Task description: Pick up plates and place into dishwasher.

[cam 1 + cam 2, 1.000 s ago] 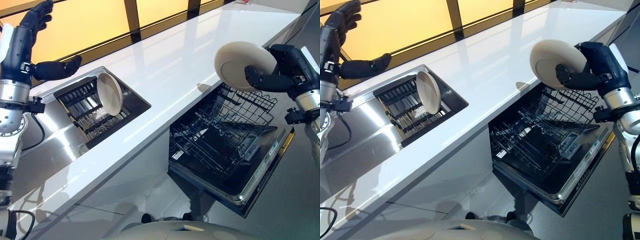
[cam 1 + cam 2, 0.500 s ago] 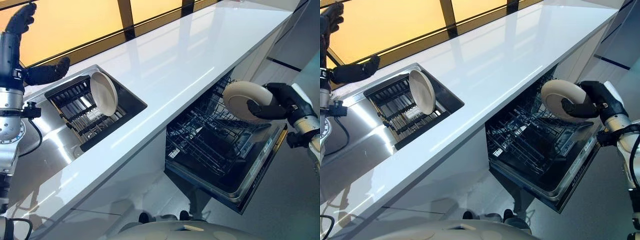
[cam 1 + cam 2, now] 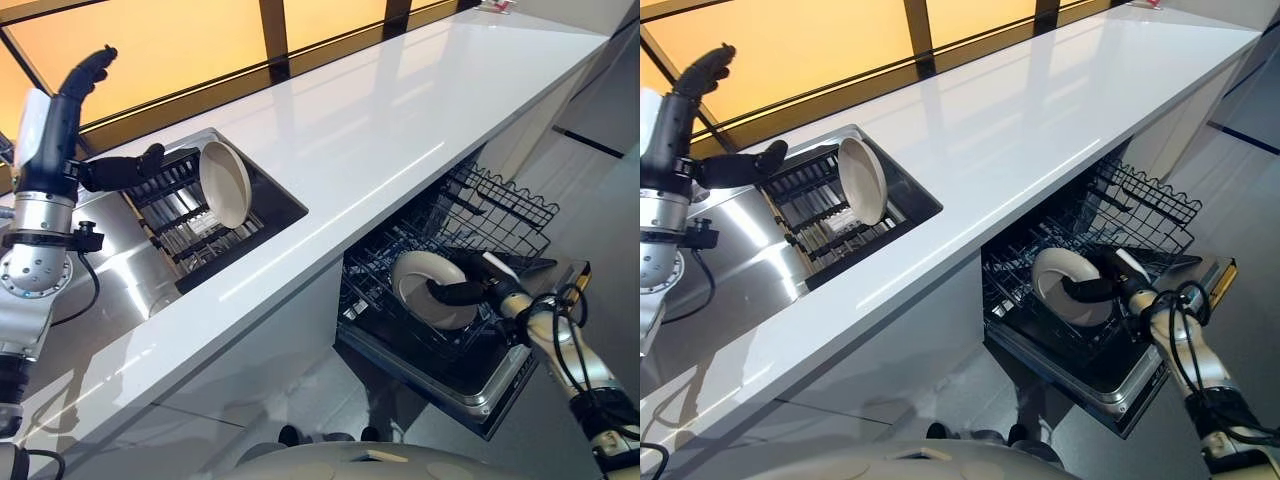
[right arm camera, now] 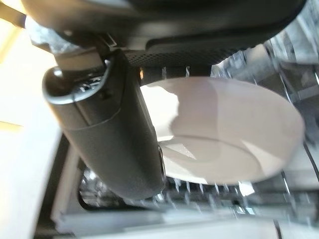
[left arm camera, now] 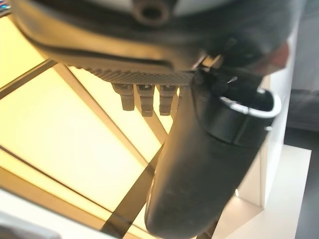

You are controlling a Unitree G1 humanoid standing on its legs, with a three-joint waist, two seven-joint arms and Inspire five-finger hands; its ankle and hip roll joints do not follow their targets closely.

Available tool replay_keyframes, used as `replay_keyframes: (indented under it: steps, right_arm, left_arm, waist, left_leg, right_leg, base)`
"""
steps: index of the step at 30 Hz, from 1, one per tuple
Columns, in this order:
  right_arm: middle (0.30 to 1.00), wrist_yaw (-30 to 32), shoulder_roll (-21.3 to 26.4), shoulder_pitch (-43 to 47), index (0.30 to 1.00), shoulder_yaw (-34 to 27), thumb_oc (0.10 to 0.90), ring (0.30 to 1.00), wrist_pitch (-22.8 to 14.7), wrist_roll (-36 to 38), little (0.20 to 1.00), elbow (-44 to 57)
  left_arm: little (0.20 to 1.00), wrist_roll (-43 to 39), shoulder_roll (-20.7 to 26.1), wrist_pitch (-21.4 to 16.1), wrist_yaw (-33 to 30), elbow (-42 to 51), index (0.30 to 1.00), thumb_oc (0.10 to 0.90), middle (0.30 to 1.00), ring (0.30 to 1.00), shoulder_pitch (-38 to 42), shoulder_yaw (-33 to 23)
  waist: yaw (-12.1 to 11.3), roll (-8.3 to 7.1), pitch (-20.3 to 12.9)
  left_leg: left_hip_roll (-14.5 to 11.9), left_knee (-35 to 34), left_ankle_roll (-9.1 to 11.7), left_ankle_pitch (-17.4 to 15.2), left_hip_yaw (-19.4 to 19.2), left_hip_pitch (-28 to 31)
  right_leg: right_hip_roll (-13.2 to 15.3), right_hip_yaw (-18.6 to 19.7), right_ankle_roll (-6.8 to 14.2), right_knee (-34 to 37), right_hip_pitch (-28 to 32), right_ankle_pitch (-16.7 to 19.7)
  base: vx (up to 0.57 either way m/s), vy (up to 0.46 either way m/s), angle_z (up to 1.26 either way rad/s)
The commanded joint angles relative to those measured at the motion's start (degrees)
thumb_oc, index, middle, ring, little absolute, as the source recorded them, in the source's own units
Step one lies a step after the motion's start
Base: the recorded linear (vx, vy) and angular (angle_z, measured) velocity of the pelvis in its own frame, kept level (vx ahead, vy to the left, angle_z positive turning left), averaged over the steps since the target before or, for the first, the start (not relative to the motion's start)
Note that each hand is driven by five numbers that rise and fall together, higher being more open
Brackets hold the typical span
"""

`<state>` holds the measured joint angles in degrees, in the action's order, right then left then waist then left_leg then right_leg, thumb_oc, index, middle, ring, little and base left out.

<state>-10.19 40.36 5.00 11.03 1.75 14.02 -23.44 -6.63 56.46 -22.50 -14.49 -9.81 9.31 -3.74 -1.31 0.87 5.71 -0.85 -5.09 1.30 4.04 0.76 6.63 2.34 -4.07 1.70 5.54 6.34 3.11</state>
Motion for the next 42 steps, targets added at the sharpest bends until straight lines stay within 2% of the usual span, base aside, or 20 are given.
replay_keyframes:
  steps: [1, 9, 16, 23, 24, 25, 34, 36, 42]
  right_arm:
    - [0.300, 5.4, 0.7, 11.8, 0.300, 1.7, 0.100, 0.300, -5.5, 1.3, 0.200, -0.6]
    - [0.300, 12.5, -4.6, 19.2, 0.300, 10.8, 0.100, 0.300, -2.7, -1.7, 0.200, -9.7]
    - [0.300, 12.2, -6.9, 25.3, 0.300, 14.4, 0.100, 0.300, -0.9, -0.6, 0.200, -17.8]
    - [0.300, 11.1, -9.0, 29.0, 0.300, 15.3, 0.100, 0.300, -0.1, 2.5, 0.200, -22.8]
    - [0.491, 11.2, -9.1, 29.2, 0.491, 15.2, 0.322, 0.491, 0.3, 2.4, 0.422, -23.1]
    - [0.900, 11.4, -9.2, 29.3, 0.900, 15.2, 0.800, 0.900, 0.3, 2.0, 0.900, -23.7]
    - [0.900, 12.0, -6.5, 27.9, 0.900, 13.6, 0.800, 0.900, -0.3, 2.8, 0.900, -22.1]
    - [0.900, 11.9, -5.8, 27.3, 0.900, 13.3, 0.800, 0.900, -0.6, 4.6, 0.900, -20.3]
    - [0.900, 14.2, -3.3, 25.4, 0.900, 11.3, 0.800, 0.900, -1.8, 3.5, 0.900, -13.2]
  left_arm:
    - [0.900, -0.7, 0.6, -2.2, -2.8, 0.7, 0.900, 0.800, 0.900, 0.900, 9.7, 0.8]
    - [0.900, -2.1, 0.1, -1.4, -2.3, -0.2, 0.900, 0.800, 0.900, 0.900, 15.4, 5.9]
    - [0.900, -3.5, -0.1, -0.2, -0.8, 0.6, 0.900, 0.800, 0.900, 0.900, 18.9, 8.5]
    - [0.900, -4.2, -0.6, 0.0, 0.7, 0.1, 0.900, 0.800, 0.900, 0.900, 21.7, 10.9]
    - [0.900, -4.4, -0.5, -0.2, 0.8, -0.2, 0.900, 0.800, 0.900, 0.900, 22.2, 11.3]
    - [0.900, -4.4, -0.4, -0.5, 0.9, -0.5, 0.900, 0.800, 0.900, 0.900, 22.6, 11.5]
    - [0.900, -4.0, 0.1, 0.7, 1.0, 1.1, 0.900, 0.800, 0.900, 0.900, 22.1, 11.3]
    - [0.900, -4.4, 0.3, 0.3, 1.0, 0.6, 0.900, 0.800, 0.900, 0.900, 21.9, 11.3]
    - [0.900, -3.5, 0.0, -1.1, 0.8, 0.1, 0.900, 0.800, 0.900, 0.900, 20.4, 10.4]
  waist:
    - [-0.7, -0.63, -3.5]
    - [-2.7, 0.01, -3.2]
    - [-4.2, 0.38, -2.7]
    - [-5.0, 0.55, -2.6]
    - [-4.9, 0.58, -2.6]
    - [-5.0, 0.60, -2.7]
    - [-4.2, 0.59, -2.5]
    - [-4.0, 0.56, -2.4]
    - [-2.8, 0.47, -2.4]
  left_leg:
    - [4.2, 0.1, -2.7, -4.4, 1.2, 0.9]
    - [4.5, 0.1, -2.6, -4.2, 2.4, 0.7]
    - [4.7, 0.1, -2.7, -4.0, 3.5, 0.6]
    - [4.9, 0.1, -2.6, -3.8, 4.4, 0.4]
    - [4.9, 0.1, -2.6, -3.8, 4.4, 0.4]
    - [4.9, 0.1, -2.6, -3.8, 4.5, 0.4]
    - [4.9, 0.1, -2.6, -3.9, 3.9, 0.6]
    - [4.8, 0.1, -2.6, -3.9, 3.8, 0.7]
    - [4.7, 0.1, -2.5, -4.2, 3.0, 1.0]
  right_leg:
    - [-0.6, -2.1, 1.7, -0.5, 1.0, -0.7]
    - [-0.2, -3.0, 1.5, -0.5, 1.2, -0.8]
    - [-0.1, -3.6, 1.2, -0.5, 1.5, -0.9]
    - [0.0, -4.1, 1.0, -0.5, 1.6, -1.1]
    - [0.0, -4.1, 1.0, -0.5, 1.6, -1.0]
    - [0.0, -4.1, 1.0, -0.5, 1.6, -1.0]
    - [-0.1, -3.5, 1.0, -0.5, 1.6, -0.9]
    - [-0.1, -3.3, 1.1, -0.5, 1.7, -0.9]
    - [-0.3, -2.7, 1.1, -0.5, 1.7, -0.9]
  base:
    - [0.00, 0.001, 0.08]
    - [0.01, 0.006, 0.13]
    - [0.01, 0.004, 0.06]
    - [0.00, 0.005, 0.09]
    - [0.00, 0.011, 0.11]
    - [0.00, 0.009, 0.07]
    - [0.00, 0.002, 0.01]
    - [0.00, 0.000, 0.00]
    - [0.00, -0.001, -0.01]
